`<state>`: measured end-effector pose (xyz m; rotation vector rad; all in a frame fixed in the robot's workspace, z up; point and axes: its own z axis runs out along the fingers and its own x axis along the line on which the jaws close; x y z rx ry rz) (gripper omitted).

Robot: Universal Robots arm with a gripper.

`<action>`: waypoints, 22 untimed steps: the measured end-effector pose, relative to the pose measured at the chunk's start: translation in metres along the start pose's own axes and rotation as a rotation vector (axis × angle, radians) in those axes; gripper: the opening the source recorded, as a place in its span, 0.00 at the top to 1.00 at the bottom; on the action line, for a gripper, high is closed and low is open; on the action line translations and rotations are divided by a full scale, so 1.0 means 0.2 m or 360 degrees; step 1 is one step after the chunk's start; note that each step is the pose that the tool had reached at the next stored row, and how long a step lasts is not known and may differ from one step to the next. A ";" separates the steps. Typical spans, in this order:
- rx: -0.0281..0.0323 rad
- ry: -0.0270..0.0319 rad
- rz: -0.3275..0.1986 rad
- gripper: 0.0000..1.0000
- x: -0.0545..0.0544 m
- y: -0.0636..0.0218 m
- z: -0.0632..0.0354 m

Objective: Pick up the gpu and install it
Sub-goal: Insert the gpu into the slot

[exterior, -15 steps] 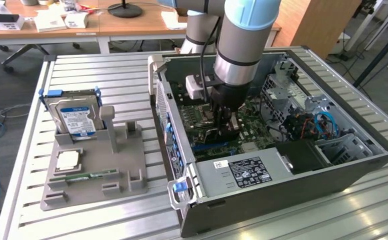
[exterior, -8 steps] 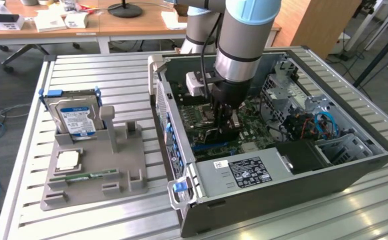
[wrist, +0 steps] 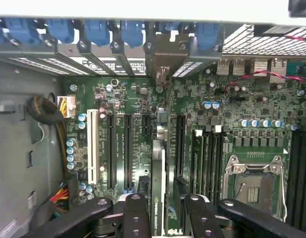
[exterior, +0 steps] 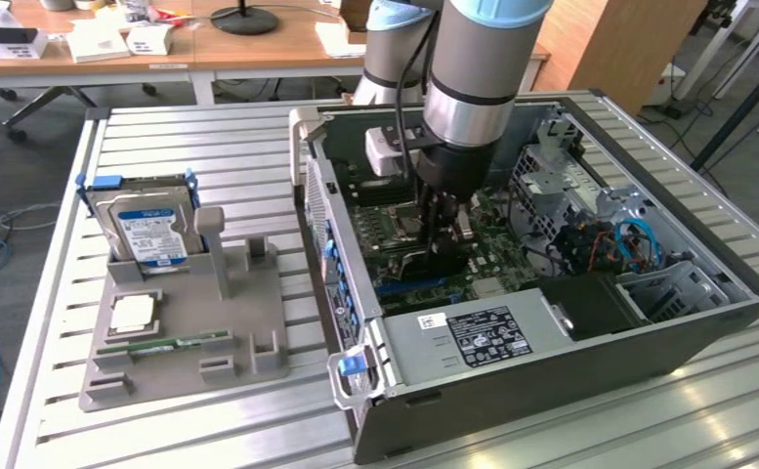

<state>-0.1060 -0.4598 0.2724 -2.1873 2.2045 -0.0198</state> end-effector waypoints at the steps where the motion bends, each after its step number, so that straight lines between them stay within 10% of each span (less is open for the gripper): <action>1: -0.00001 0.00009 0.0000 0.66 0.00 0.000 -0.011; 22: 0.00002 0.00410 -0.0001 0.66 0.00 -0.009 -0.260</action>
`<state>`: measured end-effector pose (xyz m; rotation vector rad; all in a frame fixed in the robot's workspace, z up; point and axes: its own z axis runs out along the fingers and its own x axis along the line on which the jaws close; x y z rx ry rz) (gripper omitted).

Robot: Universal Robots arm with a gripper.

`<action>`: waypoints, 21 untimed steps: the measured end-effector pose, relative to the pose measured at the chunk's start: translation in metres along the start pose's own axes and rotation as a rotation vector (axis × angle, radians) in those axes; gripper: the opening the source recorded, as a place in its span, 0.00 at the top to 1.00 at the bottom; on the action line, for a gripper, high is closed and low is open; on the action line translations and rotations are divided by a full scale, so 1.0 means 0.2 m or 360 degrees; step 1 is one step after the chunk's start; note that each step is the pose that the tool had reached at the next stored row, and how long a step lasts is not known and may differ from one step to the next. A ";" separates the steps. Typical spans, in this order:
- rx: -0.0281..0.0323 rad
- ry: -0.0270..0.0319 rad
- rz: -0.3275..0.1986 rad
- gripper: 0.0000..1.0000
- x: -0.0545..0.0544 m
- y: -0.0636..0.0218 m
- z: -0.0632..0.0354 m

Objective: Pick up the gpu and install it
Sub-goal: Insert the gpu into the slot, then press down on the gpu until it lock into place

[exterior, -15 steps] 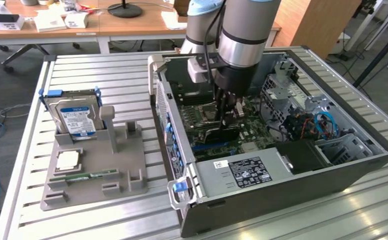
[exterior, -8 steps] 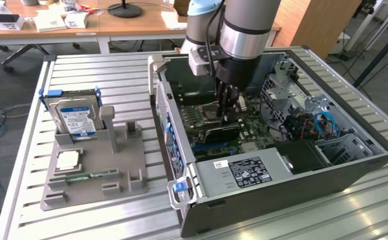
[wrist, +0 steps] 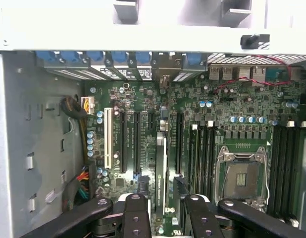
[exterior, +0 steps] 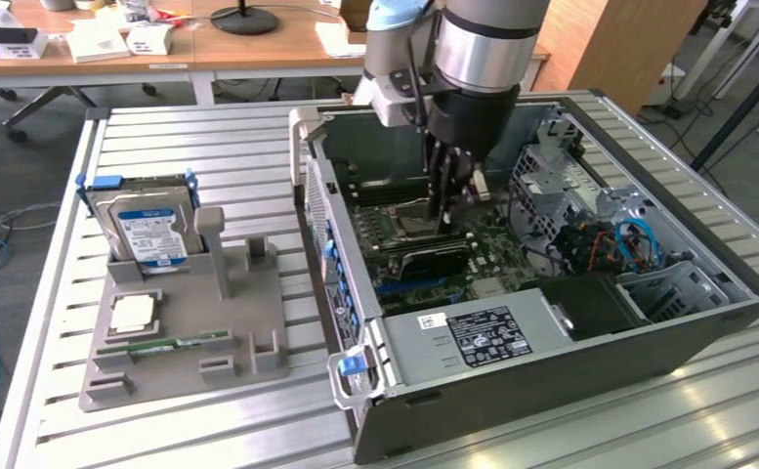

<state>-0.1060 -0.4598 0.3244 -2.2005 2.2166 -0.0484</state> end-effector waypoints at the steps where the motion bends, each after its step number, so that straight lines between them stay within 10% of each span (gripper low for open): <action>1: 0.00000 0.00016 0.0000 0.66 0.00 0.000 -0.013; 11: 0.00001 0.00132 0.0000 0.66 0.00 -0.005 -0.134; 21: 0.00002 0.00130 0.0000 0.66 0.00 -0.005 -0.135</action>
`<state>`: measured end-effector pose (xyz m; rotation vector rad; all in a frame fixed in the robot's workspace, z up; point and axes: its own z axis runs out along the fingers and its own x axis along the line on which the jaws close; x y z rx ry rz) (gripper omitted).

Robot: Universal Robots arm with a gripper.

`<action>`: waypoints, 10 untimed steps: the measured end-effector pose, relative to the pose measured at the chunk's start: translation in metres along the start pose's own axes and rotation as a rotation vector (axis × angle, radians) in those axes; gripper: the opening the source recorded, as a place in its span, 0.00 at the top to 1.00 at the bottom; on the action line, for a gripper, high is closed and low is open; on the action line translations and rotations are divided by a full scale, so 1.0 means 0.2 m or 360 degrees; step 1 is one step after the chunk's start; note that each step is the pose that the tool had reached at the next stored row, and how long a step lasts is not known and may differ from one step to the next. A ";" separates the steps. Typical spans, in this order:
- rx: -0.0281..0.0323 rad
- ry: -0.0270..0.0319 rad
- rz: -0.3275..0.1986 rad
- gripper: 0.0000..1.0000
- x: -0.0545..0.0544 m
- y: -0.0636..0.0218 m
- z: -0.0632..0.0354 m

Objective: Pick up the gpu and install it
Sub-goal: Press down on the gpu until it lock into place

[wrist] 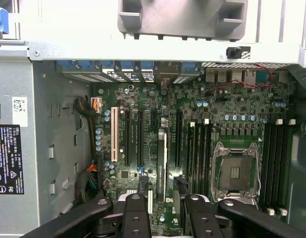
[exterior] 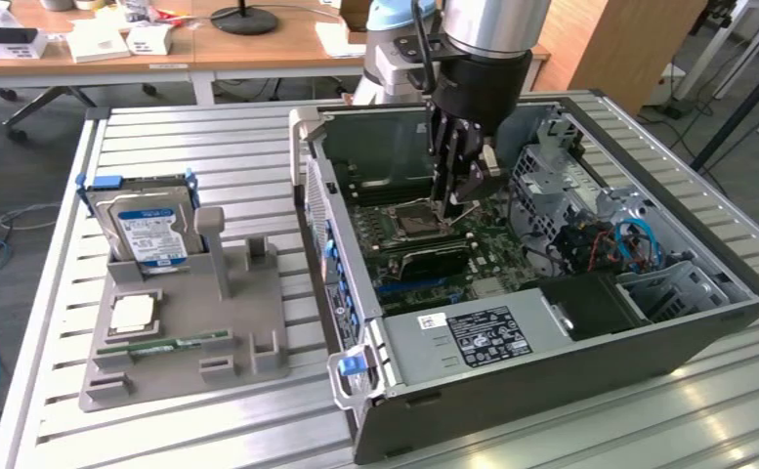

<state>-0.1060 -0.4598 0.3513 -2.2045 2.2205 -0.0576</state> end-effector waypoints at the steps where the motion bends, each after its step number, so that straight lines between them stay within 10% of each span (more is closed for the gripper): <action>1: 0.00000 0.00000 0.0000 0.66 0.00 0.000 0.000; 7: 0.00000 0.00000 0.0000 0.68 0.00 0.000 0.000; 10: 0.00000 0.00000 0.0000 0.86 0.00 0.000 0.000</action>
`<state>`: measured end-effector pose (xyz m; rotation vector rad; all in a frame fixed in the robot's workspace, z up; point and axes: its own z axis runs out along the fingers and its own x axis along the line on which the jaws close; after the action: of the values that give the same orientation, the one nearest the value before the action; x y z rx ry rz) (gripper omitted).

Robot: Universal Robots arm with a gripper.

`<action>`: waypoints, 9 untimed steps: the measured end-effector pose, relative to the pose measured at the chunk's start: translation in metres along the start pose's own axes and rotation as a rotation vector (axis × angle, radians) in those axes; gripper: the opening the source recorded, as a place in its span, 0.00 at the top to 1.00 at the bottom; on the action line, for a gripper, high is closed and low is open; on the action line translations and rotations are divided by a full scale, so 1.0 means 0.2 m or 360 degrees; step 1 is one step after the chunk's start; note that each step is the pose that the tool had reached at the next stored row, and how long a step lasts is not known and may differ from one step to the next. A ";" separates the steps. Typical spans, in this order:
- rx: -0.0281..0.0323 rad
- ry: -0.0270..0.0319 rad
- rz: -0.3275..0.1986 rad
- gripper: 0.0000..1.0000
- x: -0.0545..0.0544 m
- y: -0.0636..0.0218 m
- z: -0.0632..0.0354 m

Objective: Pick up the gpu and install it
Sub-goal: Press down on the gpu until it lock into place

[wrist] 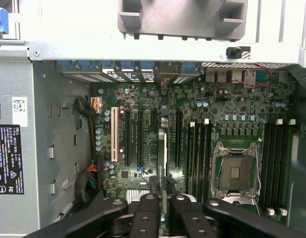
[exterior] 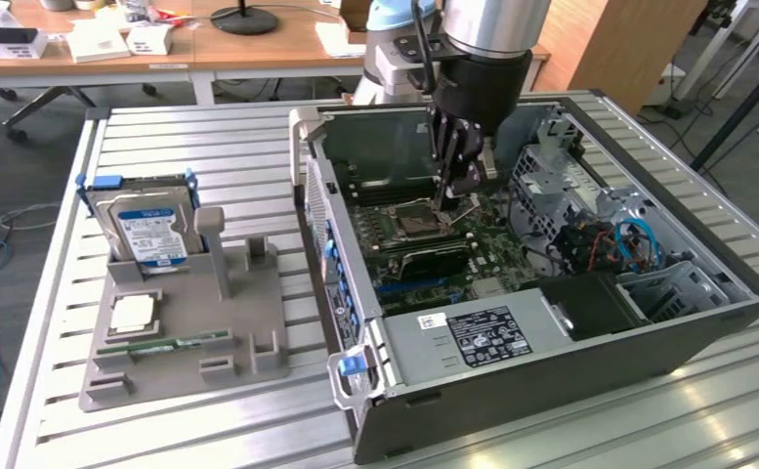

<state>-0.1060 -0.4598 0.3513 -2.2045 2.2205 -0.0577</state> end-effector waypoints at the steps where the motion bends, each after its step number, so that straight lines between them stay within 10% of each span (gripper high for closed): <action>1: 0.00000 0.00000 0.0000 0.86 0.00 0.000 0.000; 9: 0.00006 -0.00056 0.0000 0.90 0.00 0.001 0.006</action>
<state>-0.1061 -0.4599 0.3501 -2.2026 2.2186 -0.0542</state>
